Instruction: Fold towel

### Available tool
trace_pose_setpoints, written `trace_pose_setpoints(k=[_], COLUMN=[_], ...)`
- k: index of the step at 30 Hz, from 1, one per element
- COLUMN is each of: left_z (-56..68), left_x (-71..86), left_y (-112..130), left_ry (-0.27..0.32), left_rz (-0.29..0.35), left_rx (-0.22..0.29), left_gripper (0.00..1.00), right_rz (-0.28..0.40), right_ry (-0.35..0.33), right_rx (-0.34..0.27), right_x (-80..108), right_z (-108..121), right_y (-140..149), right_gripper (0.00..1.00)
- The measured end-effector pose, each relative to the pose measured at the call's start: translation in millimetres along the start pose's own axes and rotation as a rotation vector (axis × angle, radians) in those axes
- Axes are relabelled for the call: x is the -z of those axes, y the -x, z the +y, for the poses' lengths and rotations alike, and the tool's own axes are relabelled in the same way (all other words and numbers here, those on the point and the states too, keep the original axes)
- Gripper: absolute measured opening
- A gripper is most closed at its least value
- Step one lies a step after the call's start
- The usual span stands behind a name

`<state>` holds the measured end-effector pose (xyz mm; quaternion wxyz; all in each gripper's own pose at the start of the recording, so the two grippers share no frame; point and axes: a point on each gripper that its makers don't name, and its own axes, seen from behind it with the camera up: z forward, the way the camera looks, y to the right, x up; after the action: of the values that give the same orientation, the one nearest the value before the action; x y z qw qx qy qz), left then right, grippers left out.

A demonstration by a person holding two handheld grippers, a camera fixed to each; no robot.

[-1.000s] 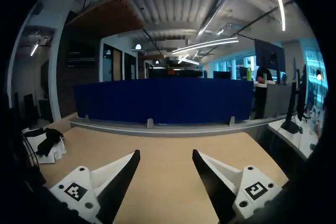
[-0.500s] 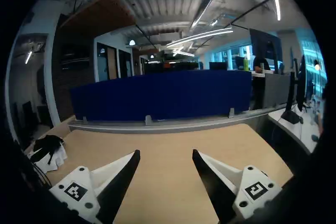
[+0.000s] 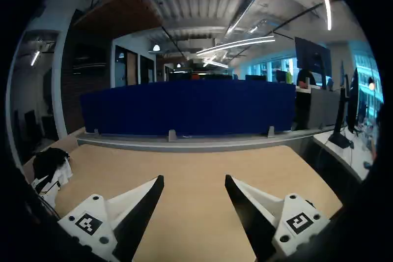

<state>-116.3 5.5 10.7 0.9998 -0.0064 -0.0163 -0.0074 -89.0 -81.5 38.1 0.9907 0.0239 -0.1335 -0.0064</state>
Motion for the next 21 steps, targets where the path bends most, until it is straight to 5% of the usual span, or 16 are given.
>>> trace_pose_setpoints(k=[21], left_z=[-6.0], left_x=[-2.4], left_y=[12], left_ry=[-0.024], left_rz=[0.0], left_rx=[-0.015], left_gripper=[0.93], right_rz=[0.012], right_ry=[-0.022], right_rx=[-0.008], right_x=[-7.4], right_z=[0], right_y=[6], right_gripper=[0.96])
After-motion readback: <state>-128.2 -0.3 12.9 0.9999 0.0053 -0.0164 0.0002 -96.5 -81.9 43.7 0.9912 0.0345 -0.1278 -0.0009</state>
